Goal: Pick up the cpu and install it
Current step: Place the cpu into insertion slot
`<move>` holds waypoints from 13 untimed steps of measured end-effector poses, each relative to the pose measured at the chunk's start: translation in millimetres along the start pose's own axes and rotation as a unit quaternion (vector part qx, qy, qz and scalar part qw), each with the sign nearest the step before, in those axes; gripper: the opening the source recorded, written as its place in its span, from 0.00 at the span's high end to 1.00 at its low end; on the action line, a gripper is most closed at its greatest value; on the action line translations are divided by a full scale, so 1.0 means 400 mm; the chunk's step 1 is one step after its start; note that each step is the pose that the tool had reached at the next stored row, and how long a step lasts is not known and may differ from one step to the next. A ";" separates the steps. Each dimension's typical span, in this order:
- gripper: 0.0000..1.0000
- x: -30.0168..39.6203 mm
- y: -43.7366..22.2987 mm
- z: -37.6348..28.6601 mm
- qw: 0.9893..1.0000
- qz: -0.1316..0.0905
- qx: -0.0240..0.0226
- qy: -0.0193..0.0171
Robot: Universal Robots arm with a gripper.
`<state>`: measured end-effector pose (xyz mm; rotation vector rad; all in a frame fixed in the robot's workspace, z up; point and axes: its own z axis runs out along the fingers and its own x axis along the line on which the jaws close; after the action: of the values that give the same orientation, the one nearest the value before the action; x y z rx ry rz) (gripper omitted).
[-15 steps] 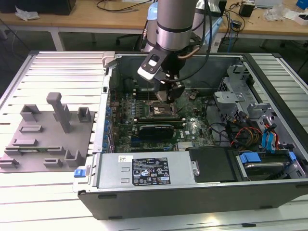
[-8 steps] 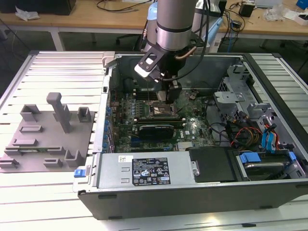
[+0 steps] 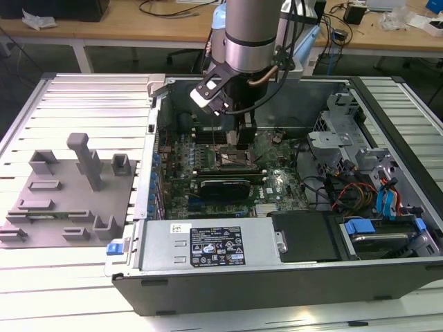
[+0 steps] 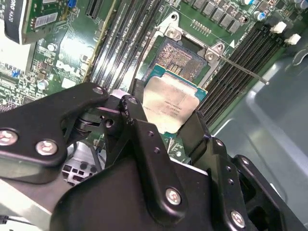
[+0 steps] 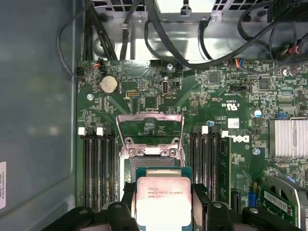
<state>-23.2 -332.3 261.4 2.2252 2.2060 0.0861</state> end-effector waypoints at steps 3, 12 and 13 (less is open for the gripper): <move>0.45 0.000 -0.003 0.011 1.000 0.000 -0.004 0.000; 0.45 -0.002 -0.014 0.042 1.000 -0.009 -0.010 0.000; 0.45 -0.002 -0.016 0.046 1.000 -0.012 -0.012 0.000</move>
<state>-28.6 -332.3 243.0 2.1868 2.2193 0.1122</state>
